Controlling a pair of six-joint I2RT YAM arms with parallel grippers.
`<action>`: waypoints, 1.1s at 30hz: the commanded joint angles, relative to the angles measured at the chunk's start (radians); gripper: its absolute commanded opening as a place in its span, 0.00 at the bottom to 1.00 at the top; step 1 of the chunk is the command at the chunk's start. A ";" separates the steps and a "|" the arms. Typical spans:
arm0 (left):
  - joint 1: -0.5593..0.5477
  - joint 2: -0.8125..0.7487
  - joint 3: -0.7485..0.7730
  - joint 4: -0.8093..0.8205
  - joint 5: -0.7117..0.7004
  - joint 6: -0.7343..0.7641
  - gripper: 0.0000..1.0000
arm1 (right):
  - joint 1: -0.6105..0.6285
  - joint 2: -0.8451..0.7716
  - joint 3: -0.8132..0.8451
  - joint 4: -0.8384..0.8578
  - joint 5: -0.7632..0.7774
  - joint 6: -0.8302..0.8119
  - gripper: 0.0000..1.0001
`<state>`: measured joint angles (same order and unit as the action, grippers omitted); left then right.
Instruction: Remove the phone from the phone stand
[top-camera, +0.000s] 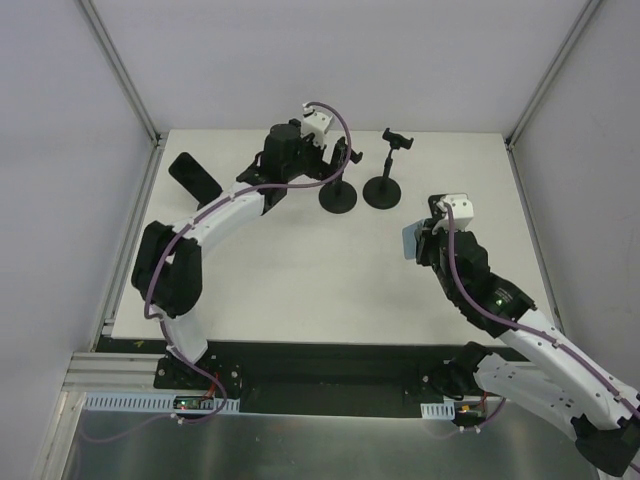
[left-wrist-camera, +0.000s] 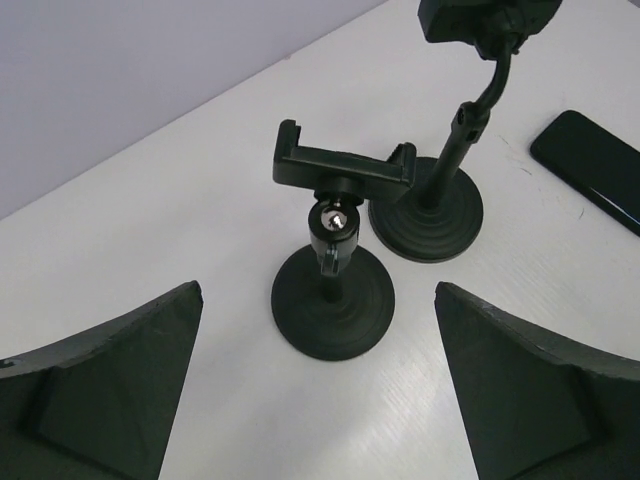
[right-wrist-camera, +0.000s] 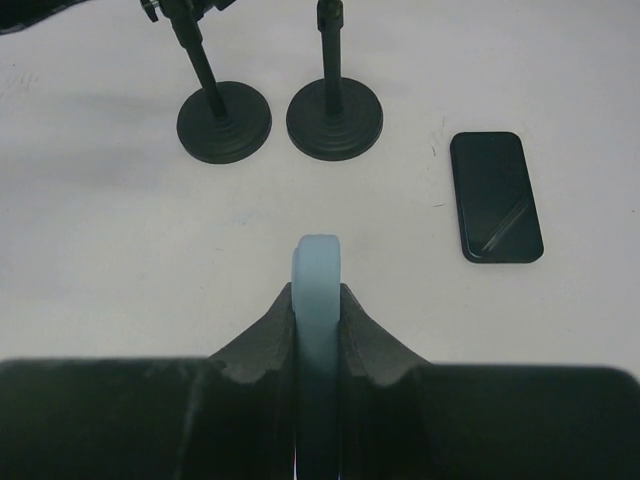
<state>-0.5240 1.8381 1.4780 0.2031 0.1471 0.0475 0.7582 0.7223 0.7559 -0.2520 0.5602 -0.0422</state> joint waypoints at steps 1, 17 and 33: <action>-0.043 -0.230 -0.116 0.076 -0.072 0.139 0.99 | -0.003 0.015 0.074 0.057 -0.009 0.071 0.01; -0.442 -0.678 -0.677 0.226 -0.231 0.316 0.99 | -0.051 0.192 0.181 0.017 -0.281 0.387 0.01; -0.691 -0.502 -0.680 0.300 -0.472 0.384 0.99 | -0.083 0.272 0.188 0.062 -0.542 0.679 0.01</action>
<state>-1.1870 1.2903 0.7658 0.4412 -0.2230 0.3916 0.6819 1.0042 0.8997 -0.2977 0.0906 0.5423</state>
